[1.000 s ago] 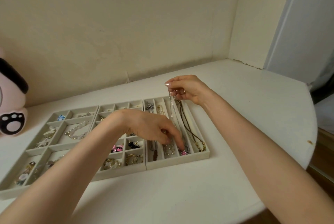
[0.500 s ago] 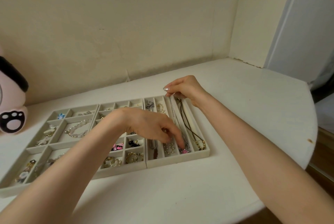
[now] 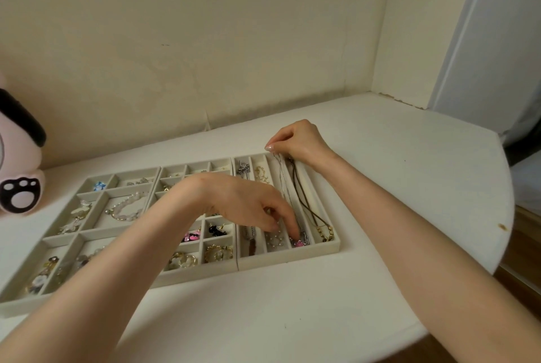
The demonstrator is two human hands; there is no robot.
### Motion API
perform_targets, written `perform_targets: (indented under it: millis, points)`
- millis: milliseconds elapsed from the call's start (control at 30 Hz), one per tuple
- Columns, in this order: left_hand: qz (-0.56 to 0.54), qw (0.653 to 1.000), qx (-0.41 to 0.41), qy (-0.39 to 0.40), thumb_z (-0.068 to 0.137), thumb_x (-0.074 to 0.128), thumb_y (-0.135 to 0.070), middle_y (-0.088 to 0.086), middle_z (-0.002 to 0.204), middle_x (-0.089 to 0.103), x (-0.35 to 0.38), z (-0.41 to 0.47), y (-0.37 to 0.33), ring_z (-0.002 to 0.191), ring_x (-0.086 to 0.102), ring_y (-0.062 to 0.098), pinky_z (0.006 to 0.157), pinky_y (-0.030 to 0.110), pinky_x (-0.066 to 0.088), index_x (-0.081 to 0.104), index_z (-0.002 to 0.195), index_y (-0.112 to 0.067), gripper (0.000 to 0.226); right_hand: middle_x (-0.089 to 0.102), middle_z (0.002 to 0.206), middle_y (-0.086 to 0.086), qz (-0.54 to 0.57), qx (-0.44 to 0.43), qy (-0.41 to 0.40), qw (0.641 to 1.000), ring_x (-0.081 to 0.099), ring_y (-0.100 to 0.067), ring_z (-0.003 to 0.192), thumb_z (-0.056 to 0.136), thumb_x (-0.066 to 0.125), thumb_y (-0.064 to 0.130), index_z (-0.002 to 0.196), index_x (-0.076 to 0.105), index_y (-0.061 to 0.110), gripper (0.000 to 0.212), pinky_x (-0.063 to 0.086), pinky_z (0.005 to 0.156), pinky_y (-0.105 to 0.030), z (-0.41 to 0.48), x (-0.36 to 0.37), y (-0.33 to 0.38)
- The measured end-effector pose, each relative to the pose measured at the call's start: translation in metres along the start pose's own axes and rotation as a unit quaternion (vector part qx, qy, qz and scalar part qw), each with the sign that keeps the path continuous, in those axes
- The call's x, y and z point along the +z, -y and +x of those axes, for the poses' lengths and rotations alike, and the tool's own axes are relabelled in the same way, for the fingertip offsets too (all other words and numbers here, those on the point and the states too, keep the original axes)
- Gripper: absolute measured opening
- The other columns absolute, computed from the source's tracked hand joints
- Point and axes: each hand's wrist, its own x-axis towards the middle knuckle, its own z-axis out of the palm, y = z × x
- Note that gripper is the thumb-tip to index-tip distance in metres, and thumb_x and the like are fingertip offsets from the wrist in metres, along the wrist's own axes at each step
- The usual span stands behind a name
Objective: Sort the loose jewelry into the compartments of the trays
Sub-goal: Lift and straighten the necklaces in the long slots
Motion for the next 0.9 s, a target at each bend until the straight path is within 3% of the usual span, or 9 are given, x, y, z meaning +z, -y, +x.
perform_targets:
  millis: [133,300,400,600,900]
  points:
    - [0.0,1.0,-0.002,0.0,0.097,0.043,-0.014,-0.022,0.093,0.048,0.0006,0.0002,-0.0001,0.082,0.046,-0.004,0.073,0.004,0.034,0.058,0.123,-0.028,0.033,0.068,0.077,0.006,0.052,-0.01,-0.012,0.999,0.059,0.003,0.071,0.078,0.075,0.013,0.083,0.075,0.012,0.005,0.044,0.068,-0.007,-0.0007,-0.0053,0.0012]
    - [-0.004,1.0,0.002,0.002,0.097,0.043,-0.013,-0.03,0.09,0.045,-0.0001,0.0004,-0.0003,0.075,0.044,-0.017,0.072,-0.001,0.033,0.058,0.123,-0.026,0.033,0.068,0.07,-0.006,0.124,-0.005,-0.023,0.992,0.06,-0.012,0.056,0.079,0.074,0.01,0.073,0.066,0.012,0.01,0.048,0.056,-0.017,0.0006,-0.0055,0.0014]
    - [-0.008,1.0,0.002,0.002,0.098,0.042,-0.012,-0.033,0.086,0.042,-0.0003,0.0003,-0.0002,0.074,0.043,-0.024,0.07,-0.003,0.031,0.058,0.124,-0.025,0.033,0.067,0.067,-0.007,0.136,0.0,-0.022,0.99,0.06,-0.008,0.05,0.079,0.073,0.009,0.073,0.065,0.012,0.012,0.044,0.049,-0.014,0.0013,-0.0049,0.0012]
    - [-0.002,1.0,0.004,-0.002,0.097,0.043,-0.014,-0.031,0.086,0.043,-0.0004,0.001,-0.0001,0.075,0.044,-0.021,0.07,-0.003,0.032,0.059,0.122,-0.027,0.032,0.065,0.065,-0.004,0.177,0.017,0.001,0.984,0.06,-0.008,0.052,0.079,0.073,0.006,0.076,0.066,0.01,0.009,0.043,0.051,-0.015,0.0025,-0.0056,0.0016]
    - [-0.005,1.0,0.011,-0.005,0.097,0.044,-0.016,-0.031,0.088,0.046,0.0002,0.0014,0.0019,0.076,0.045,-0.02,0.069,-0.001,0.032,0.059,0.122,-0.028,0.032,0.065,0.07,-0.001,0.134,0.005,-0.012,0.991,0.057,-0.002,0.06,0.074,0.075,0.001,0.087,0.072,0.003,0.013,0.042,0.053,-0.007,0.003,-0.0061,-0.0015]
